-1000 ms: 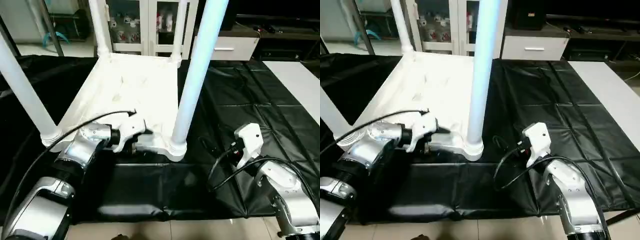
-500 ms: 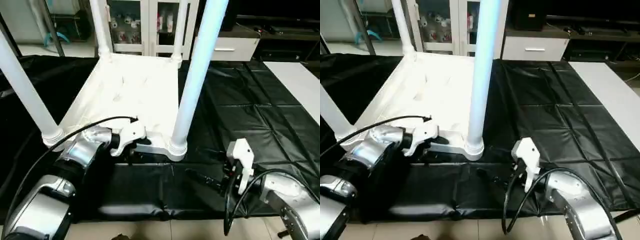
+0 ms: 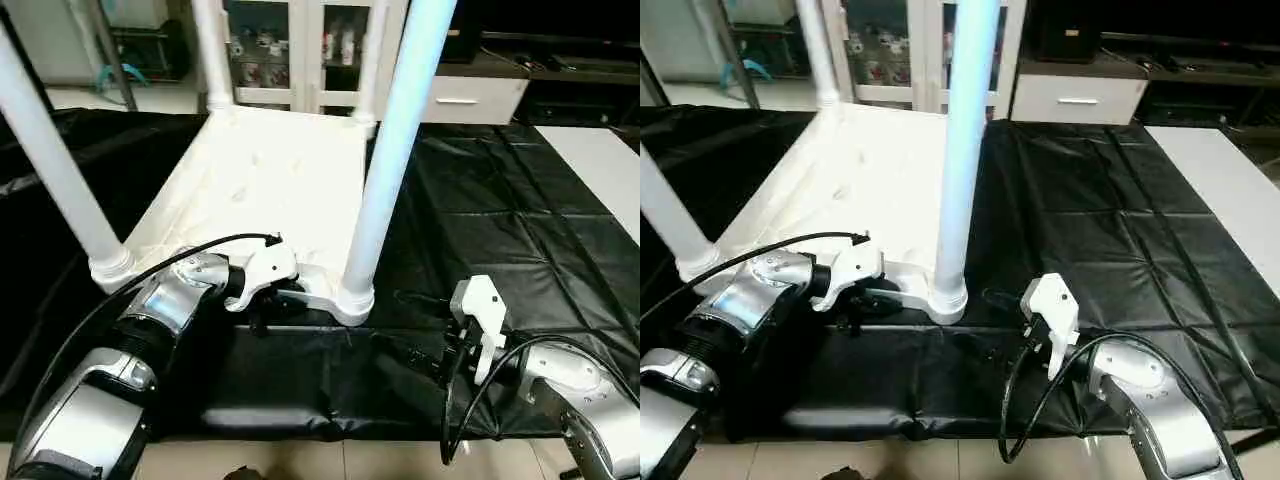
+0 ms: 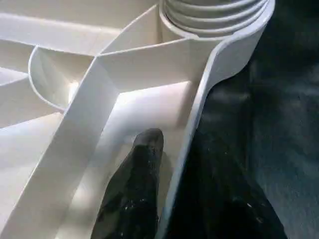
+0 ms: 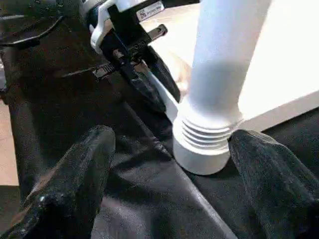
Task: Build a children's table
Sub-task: Rotate table base, then rotate leg to tighten
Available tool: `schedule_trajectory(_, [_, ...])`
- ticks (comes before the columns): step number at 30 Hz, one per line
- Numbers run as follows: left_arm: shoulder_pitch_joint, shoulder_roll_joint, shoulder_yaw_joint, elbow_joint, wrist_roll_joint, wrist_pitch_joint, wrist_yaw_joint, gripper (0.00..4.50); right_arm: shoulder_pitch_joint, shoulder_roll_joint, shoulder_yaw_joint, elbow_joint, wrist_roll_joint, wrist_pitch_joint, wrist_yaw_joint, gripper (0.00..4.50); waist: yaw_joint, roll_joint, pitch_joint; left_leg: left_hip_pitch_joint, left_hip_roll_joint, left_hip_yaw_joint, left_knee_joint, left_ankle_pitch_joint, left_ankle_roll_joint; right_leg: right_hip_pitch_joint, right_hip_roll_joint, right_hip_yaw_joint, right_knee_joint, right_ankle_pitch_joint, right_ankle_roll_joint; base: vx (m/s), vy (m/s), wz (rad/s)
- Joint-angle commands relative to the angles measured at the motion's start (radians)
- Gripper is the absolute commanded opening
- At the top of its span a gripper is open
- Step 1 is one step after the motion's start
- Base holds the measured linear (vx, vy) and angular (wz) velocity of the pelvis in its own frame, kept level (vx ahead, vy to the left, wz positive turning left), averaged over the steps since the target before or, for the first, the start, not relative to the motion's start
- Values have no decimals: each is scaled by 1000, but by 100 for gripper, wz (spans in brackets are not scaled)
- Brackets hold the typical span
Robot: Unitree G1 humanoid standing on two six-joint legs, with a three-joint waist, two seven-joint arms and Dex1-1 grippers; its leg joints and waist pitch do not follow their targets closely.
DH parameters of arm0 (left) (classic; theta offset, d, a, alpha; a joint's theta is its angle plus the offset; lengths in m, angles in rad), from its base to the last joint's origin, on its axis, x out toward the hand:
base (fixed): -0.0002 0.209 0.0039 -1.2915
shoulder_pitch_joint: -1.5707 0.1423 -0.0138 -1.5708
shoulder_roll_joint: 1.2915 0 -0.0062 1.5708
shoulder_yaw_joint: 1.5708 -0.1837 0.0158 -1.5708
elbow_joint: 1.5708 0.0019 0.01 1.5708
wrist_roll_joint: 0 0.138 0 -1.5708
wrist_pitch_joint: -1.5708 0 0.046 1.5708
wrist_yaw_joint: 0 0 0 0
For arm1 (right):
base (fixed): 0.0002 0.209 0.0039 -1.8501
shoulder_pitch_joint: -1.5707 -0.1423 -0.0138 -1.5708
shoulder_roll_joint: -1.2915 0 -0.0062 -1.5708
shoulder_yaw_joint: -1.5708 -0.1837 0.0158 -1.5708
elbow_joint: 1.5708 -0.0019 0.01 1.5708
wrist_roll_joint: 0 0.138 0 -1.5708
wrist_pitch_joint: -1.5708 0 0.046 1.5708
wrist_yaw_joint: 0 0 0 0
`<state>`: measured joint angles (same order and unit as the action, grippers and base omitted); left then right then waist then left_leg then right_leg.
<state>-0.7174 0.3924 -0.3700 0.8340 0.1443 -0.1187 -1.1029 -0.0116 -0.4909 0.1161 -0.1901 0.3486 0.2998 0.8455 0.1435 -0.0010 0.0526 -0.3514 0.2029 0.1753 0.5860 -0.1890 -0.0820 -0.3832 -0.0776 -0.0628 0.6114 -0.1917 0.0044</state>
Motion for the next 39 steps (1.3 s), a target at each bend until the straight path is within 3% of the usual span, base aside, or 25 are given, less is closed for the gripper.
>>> schedule_trajectory(1, [5, 7, -34, 14, 41, 3, 5, 94, -12, -4, -16, -6, -9, 1, -11, 396, -2, 0, -56, 9, 36, -15, -83, -279, -8, 34, -77, 50, -80, -246, -188, 0, 0, 0])
schedule_trajectory(3, [8, 4, -25, 8, 34, 19, 12, 86, -11, -4, -16, -5, -9, 1, -12, 396, -2, 0, -57, 8, 36, -15, -83, -274, -10, 35, -77, 50, -79, -236, -189, 0, 0, 0])
schedule_trajectory(9, [46, -41, 30, -69, -17, 191, 57, 77, -11, -4, -18, 4, -17, -7, -28, 396, -5, 3, -57, 7, 37, -14, -82, -269, -7, 35, -78, 50, -78, -230, -200, 0, 0, 0])
schedule_trajectory(12, [74, -56, 32, -106, -4, 251, 108, 75, -19, 2, -23, 16, -32, -14, -49, 396, -9, 0, -57, 2, 33, -14, -80, -252, 3, 38, -77, 49, -79, -231, -198, 0, 0, 0])
schedule_trajectory(15, [133, -110, 53, -177, 11, 389, 239, 75, -38, 16, -30, 54, -74, -30, -104, 396, -15, -3, -57, 2, 32, -12, -79, -240, 7, 36, -75, 47, -81, -251, -196, 0, 0, 0])
schedule_trajectory(21, [176, -152, 65, -254, 44, 505, 339, 75, -55, 21, -35, 76, -91, -30, -134, 396, -32, -5, -54, -5, 26, -12, -79, -247, 32, 35, -71, 45, -95, -362, -149, 0, 0, 0])
schedule_trajectory(24, [196, -159, 44, -306, 76, 544, 366, 75, -67, 25, -37, 88, -99, -33, -150, 396, -39, -2, -55, -4, 27, -14, -79, -246, 33, 33, -70, 44, -98, -373, -143, 0, 0, 0])
schedule_trajectory(27, [214, -156, 25, -352, 63, 544, 333, 75, -72, 31, -40, 94, -105, -37, -158, 396, -43, -1, -56, -4, 27, -13, -80, -248, 37, 31, -68, 45, -98, -359, -144, 0, 0, 0])
schedule_trajectory(30, [241, -114, -26, -410, 51, 505, 232, 75, -75, 30, -51, 98, -101, -39, -163, 396, -44, 1, -60, -5, 28, -13, -80, -227, 39, 32, -66, 46, -91, -292, -157, 0, 0, 0])
schedule_trajectory(32, [270, -82, -48, -460, -1, 433, 112, 73, -77, 21, -61, 99, -93, -38, -154, 396, -44, 1, -60, -4, 26, -9, -78, -212, 45, 30, -65, 47, -90, -259, -166, 0, 0, 0])
schedule_trajectory(36, [304, -37, -68, -525, -36, 426, 10, 71, -78, -5, -63, 95, -72, -34, -112, 396, -28, 6, -64, 3, 31, -6, -74, -170, 57, 30, -64, 49, -76, -159, -199, 0, 0, 0])
schedule_trajectory(39, [308, 11, -88, -532, -7, 453, -11, 70, -71, -42, -52, 76, -46, -20, -38, 396, -21, 3, -62, 4, 30, -4, -75, -181, 60, 32, -63, 48, -75, -167, -199, 0, 0, 0])
